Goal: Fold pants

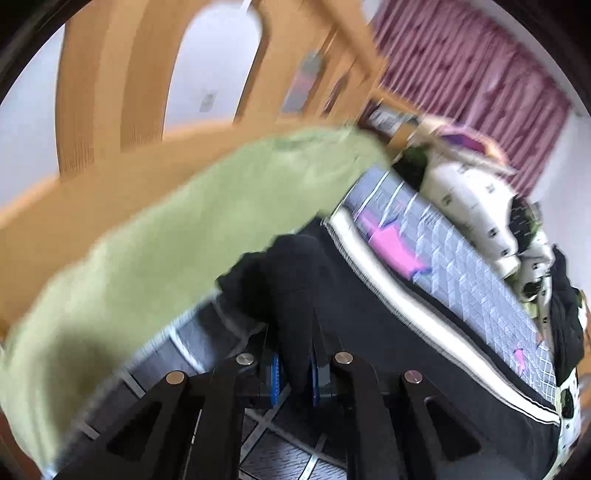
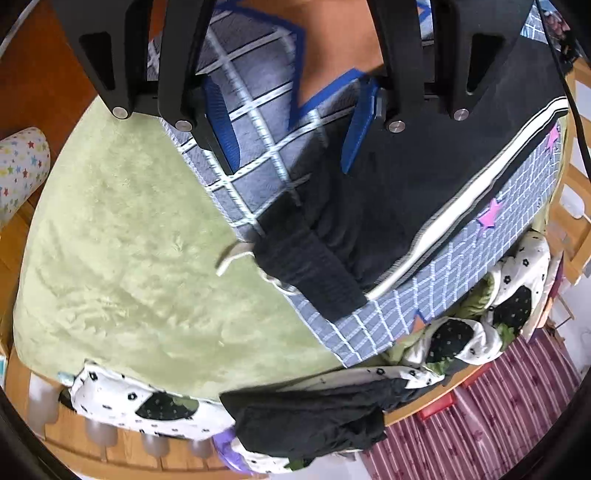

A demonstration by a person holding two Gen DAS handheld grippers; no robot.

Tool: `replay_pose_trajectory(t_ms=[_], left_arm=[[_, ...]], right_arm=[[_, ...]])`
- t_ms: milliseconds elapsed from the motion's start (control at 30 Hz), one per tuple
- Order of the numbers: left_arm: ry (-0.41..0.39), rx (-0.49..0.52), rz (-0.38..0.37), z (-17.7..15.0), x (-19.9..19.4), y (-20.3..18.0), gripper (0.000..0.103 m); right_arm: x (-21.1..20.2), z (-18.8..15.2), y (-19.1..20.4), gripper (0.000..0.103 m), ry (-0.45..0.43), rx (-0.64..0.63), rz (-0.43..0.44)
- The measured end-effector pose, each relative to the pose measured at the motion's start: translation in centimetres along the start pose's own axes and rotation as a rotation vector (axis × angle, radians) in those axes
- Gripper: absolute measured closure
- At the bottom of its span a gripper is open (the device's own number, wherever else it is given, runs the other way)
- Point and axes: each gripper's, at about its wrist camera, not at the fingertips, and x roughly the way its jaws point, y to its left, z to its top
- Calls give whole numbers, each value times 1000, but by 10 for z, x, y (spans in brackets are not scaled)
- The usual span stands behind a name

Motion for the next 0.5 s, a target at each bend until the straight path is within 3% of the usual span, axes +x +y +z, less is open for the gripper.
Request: replay_pose_trajectory(t_ms=[67,133,167,233,267,333,500], left_arm=[[35,50,34,-3,6,2,88],[171,13,50,-10,24,17,82],[197,-4,50,-12,26,23,77],[179,-34,11,-15,12,36,69],[166,-24,25,-15,4,40,56],[130,37,82,-13,-16,38,44],[104,137,2,8,-39,19,44]], right_arm=[[-10,-1,12,46,-20,5,9],[-19,-4,28,46,-48,2,31],[-20,-4,38,46,-52,-1,46],[-21,-5,62,46,-43,-27,77],[-21,-5,73,46,-40,-47,82],[-22,-9,94,46,-47,-97,84],[-7,-15,150,46,-29,-216,97]])
